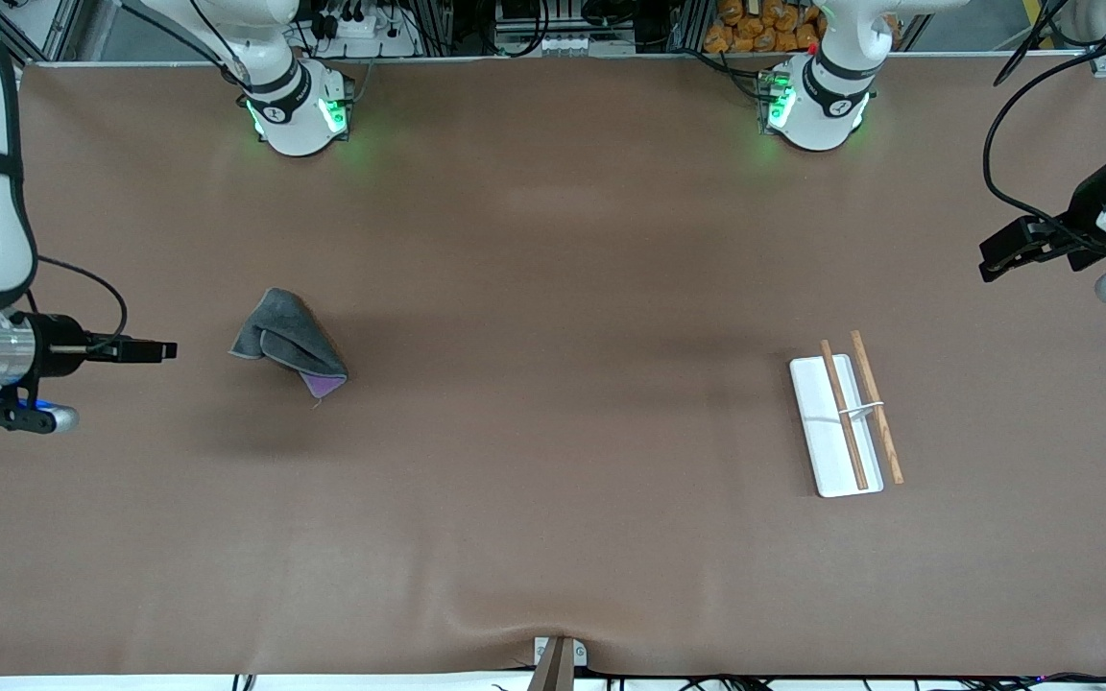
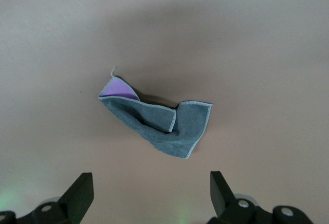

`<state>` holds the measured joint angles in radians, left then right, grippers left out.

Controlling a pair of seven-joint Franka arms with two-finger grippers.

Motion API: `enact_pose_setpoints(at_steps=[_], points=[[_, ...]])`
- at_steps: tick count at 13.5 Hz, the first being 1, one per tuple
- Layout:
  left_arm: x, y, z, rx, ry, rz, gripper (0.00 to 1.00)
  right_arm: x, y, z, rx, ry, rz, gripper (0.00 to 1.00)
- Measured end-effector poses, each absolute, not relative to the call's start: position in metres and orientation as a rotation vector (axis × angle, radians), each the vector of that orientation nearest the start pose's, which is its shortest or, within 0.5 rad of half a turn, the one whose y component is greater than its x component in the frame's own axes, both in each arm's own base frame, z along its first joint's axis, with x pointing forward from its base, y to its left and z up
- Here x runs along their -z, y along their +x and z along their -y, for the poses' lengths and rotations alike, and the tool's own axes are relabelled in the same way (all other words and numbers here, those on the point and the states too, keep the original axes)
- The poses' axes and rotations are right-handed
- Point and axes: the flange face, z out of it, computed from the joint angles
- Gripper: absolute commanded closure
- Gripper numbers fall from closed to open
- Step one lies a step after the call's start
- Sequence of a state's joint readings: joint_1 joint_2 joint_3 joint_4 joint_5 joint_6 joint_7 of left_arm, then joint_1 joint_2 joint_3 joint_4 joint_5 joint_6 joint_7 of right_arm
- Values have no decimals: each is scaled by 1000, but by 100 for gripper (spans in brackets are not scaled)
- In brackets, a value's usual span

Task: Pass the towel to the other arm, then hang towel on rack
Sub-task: 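Reach the right gripper down to the crumpled grey towel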

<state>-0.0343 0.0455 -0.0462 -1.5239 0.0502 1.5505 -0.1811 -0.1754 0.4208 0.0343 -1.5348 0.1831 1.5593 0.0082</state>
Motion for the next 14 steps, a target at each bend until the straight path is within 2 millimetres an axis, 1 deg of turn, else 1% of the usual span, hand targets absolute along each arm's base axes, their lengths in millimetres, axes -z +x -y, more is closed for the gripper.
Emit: enact_pose_setpoints(at_steps=[1,2,3,4,6,8,10,11,14], points=[[-619,565,40,-19,-3087,156,0,-369,627,70,-576,-2831,-278,15],[-620,565,39,-19,-3087,157,0,-349,624,68,-587,-2805,-294,20],[-620,565,38,-18,-3087,159,0,-332,621,66,-602,-2787,-308,20],[-620,565,38,-17,-3087,162,0,-320,617,65,-618,-2776,-318,22],[-620,565,36,-16,-3087,165,0,-303,611,66,-624,-2761,-343,33],[-621,565,36,-14,-3088,165,0,-287,604,68,-619,-2727,-384,33],[-621,566,37,-5,-3088,164,0,-268,598,69,-616,-2716,-413,30],[-621,566,37,-2,-3089,164,0,-259,595,69,-615,-2715,-424,30],[-622,566,37,3,-3089,164,0,-235,587,70,-638,-2699,-411,30]])
